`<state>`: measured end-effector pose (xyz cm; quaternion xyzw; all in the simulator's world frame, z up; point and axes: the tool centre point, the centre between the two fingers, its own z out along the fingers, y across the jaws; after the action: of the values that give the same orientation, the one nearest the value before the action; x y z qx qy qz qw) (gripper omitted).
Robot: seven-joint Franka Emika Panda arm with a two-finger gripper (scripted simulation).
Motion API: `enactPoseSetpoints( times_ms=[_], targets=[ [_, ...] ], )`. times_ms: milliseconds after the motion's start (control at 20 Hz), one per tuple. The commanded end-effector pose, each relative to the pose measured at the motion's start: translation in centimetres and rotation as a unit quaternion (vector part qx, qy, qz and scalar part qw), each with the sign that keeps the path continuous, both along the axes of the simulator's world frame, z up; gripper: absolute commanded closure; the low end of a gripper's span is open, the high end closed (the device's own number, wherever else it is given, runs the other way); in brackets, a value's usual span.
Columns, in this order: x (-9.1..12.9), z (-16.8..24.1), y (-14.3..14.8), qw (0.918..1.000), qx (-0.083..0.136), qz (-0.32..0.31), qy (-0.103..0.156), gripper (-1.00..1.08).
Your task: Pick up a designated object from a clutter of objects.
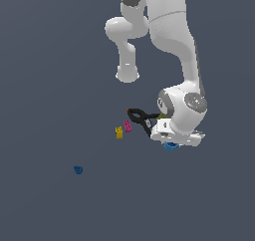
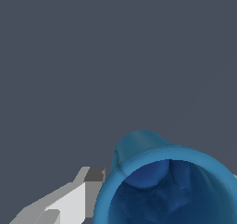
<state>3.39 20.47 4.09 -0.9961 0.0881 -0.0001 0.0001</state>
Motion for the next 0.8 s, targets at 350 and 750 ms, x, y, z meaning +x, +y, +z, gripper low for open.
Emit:
enactPoseSetpoints(
  times_ms=[350, 750],
  targets=[
    [-0.6, 1.6, -0.8, 1.0000, 0.000, 0.000, 0.000, 1.08],
    [-2.2, 5.7, -3.0, 1.0000, 0.000, 0.000, 0.000, 1.08]
  ],
)
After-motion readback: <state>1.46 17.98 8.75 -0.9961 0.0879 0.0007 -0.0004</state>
